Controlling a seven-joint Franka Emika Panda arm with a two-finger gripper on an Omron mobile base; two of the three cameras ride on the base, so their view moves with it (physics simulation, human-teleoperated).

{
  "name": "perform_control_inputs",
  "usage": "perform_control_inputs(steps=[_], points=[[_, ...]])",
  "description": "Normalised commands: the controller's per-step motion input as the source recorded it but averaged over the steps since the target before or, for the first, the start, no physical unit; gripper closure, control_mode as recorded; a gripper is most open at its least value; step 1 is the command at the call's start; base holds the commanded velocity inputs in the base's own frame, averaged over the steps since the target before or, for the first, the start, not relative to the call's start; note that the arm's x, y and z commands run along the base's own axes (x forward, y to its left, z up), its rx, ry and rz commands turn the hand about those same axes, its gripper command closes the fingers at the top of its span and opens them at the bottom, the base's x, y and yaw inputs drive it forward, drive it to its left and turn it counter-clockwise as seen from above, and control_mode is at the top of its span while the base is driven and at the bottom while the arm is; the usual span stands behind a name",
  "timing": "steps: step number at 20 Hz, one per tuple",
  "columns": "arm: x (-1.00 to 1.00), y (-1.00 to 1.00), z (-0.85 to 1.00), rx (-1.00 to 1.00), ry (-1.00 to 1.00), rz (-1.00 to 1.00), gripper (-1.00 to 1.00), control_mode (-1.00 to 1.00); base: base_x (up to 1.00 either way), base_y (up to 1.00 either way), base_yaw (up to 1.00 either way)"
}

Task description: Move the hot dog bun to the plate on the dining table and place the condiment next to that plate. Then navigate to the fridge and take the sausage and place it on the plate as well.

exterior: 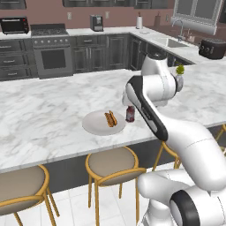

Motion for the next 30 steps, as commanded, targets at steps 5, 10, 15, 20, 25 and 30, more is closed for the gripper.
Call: perform_control_inputs(steps=[5,10,15,20,25,30], points=[[-0.11,0.00,-0.21,-0.04,0.09,0.00,-1.00,1.00,-0.16,0.02,0.00],[0.00,0.00,0.00,0.00,0.00,0.00,-1.00,1.00,-0.97,0.37,0.00],[0.00,0.00,0.00,0.00,0.00,0.00,-1.00,1.00,-0.96,0.99,0.11],[0.00,0.00,0.00,0.00,0.00,0.00,-1.00,1.00,-0.72,1.00,0.16],[0.00,0.00,0.00,0.00,0.00,0.00,-1.00,1.00,-0.30,1.00,0.10],[0.00,0.00,0.00,0.00,0.00,0.00,-1.00,1.00,0.00,1.00,0.02]])
